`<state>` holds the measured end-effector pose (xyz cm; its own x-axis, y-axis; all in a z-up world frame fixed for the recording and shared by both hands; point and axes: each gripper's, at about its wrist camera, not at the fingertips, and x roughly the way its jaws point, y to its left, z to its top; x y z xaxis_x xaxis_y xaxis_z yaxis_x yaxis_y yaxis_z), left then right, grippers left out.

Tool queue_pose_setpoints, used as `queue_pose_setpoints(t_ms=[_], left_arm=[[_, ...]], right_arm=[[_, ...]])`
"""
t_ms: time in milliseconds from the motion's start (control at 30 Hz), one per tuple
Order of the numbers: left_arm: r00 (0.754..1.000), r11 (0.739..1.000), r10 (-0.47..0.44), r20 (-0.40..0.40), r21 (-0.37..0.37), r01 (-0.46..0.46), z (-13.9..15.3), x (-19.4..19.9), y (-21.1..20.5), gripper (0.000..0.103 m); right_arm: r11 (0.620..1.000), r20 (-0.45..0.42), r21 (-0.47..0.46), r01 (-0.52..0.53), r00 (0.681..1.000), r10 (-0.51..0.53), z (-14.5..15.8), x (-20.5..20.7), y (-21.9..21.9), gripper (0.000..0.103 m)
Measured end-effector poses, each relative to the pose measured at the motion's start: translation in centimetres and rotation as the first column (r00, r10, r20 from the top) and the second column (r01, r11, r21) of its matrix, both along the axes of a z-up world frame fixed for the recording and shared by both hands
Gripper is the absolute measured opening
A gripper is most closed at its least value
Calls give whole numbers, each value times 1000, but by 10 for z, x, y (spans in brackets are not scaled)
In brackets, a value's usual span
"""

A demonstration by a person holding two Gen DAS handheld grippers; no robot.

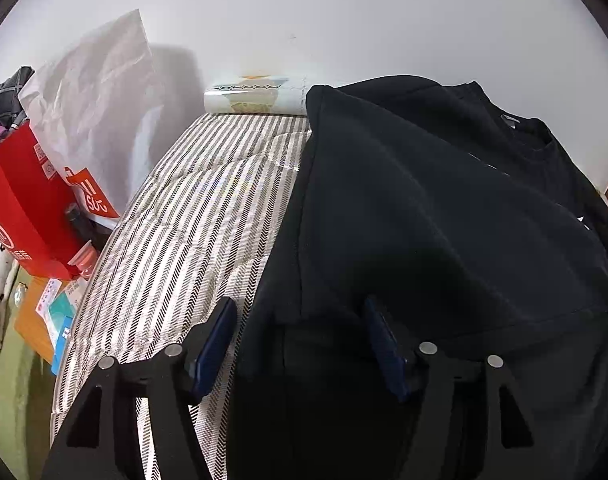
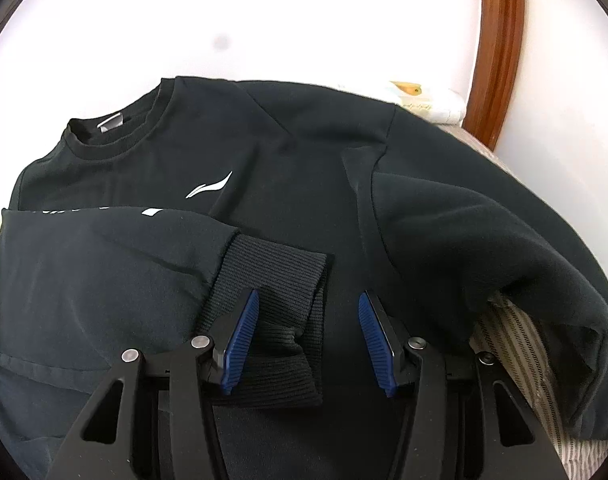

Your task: Fold small clothes

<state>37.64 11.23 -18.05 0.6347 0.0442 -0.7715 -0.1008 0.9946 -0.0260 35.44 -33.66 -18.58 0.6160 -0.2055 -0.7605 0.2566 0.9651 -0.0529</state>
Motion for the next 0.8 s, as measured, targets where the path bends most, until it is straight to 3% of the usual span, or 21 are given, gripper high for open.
queue_pose_setpoints(t_ms=[67, 200, 267, 367, 467, 567, 800], left_arm=[[1000, 1000, 4, -2, 1, -4, 0, 0, 1, 70], [1000, 1000, -11, -6, -18, 11, 0, -1, 4, 76], [1000, 1000, -15, -6, -17, 15, 0, -2, 3, 77], [1000, 1000, -20, -6, -8, 19, 0, -3, 2, 78], [1000, 1000, -19, -7, -12, 19, 1, -4, 2, 79], [1000, 1000, -21, -12, -22, 20, 0, -3, 2, 80], [1000, 999, -24, -14, -37, 23, 0, -3, 4, 82]], right_arm=[[1000, 14, -8, 0, 1000, 1, 7, -7, 3, 52], [998, 103, 53, -21, 995, 16, 55, -29, 5, 52], [998, 140, 60, -23, 990, 14, 77, -47, -2, 56], [998, 204, -11, 55, 978, -51, 98, -92, -26, 72], [982, 221, -98, 164, 965, -140, 96, -146, -67, 77], [955, 158, -158, 250, 961, -226, 78, -201, -123, 77], [939, 55, -116, 324, 946, -319, 44, -270, -202, 77]])
